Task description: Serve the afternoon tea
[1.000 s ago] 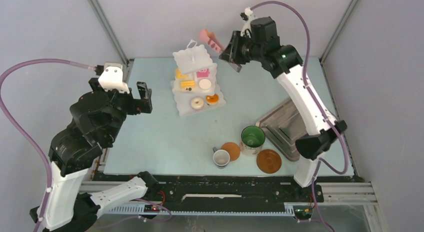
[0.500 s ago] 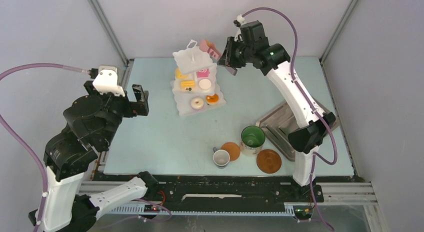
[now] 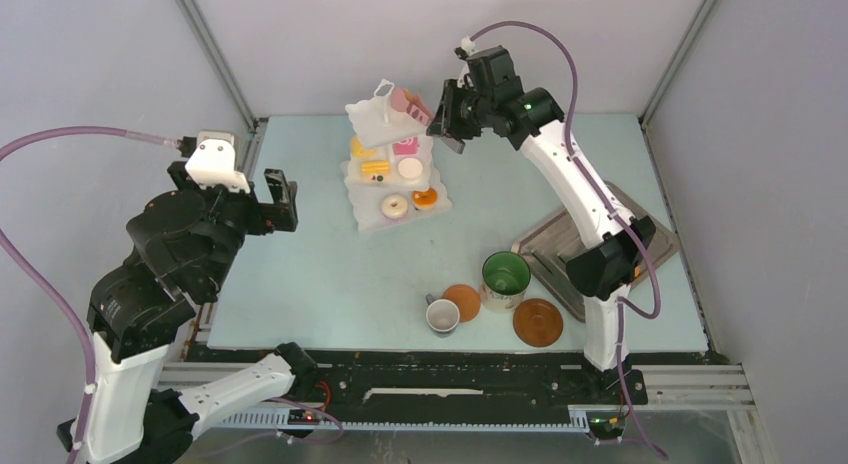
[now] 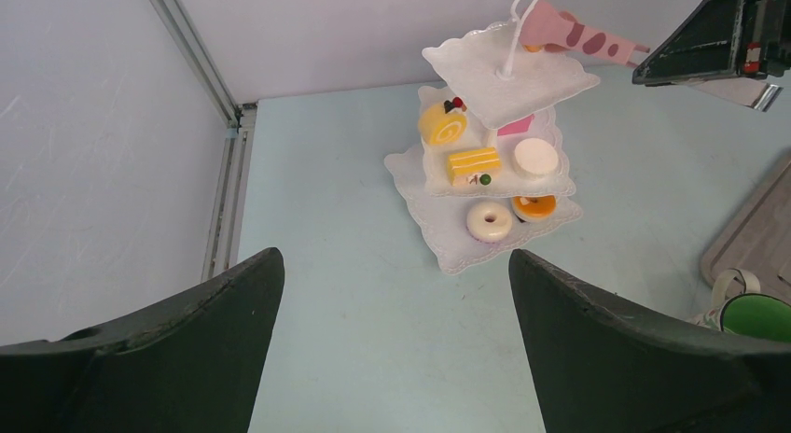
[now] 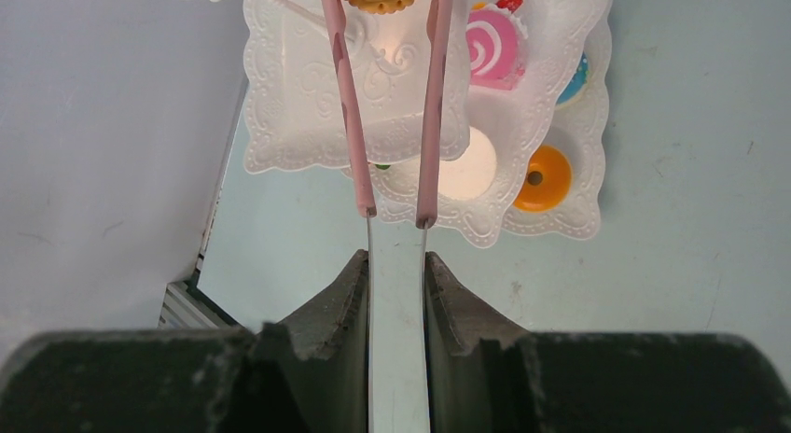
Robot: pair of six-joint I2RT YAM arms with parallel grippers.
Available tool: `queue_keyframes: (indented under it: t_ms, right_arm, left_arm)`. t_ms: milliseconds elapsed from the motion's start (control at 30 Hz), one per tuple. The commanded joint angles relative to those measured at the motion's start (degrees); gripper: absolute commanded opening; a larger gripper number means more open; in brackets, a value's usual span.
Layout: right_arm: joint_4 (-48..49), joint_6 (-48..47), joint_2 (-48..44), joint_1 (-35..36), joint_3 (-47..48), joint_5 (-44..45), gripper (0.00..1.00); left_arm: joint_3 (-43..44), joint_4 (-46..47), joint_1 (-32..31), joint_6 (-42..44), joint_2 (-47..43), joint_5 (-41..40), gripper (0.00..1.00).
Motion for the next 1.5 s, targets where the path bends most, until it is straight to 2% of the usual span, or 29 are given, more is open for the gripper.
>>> queue_keyframes:
  t_ms: [0, 433, 633, 900, 1133, 1267, 1367, 1467]
  right_arm:
    - [3.4, 0.2, 0.6, 0.3, 2.8, -1.7, 0.16]
    - [2.9, -0.8, 0.7, 0.2, 3.1, -0.8, 0.39]
    - [2.7, -1.2, 0.5, 0.2, 3.7, -0.1, 0.41]
    - [0.6, -0.4, -2.5, -1.5, 3.2, 1.7, 0.36]
    - [-1.2, -0.3, -11.8, -4.2, -5.9, 3.8, 0.32]
    - [-6.2, -1.6, -17.3, -7.1, -9.4, 6.8, 0.31]
    - [-11.2, -3.0, -22.7, -11.8, -15.1, 9.5, 0.31]
    - [-14.0, -3.4, -29.9, -18.9, -26.8, 8.6, 0.32]
  left_arm:
    - [0.1, 0.7, 0.3, -0.7, 0.2, -1.1, 0.98]
    - [-0.1, 0.5, 0.3, -0.9, 0.6, -0.8, 0.98]
    - [-0.2, 0.6, 0.3, -0.9, 0.7, -0.6, 0.98]
    - [-0.3, 0.7, 0.3, -0.7, 0.7, -0.4, 0.98]
    - [-1.5, 1.5, 0.3, -0.7, 0.8, 0.0, 0.98]
    - [-1.8, 2.0, 0.3, -0.3, 1.3, 0.9, 0.98]
    - [-2.8, 2.8, 0.3, 0.1, 1.4, 1.0, 0.98]
    - [-4.0, 3.3, 0.3, 0.2, 1.4, 1.1, 0.98]
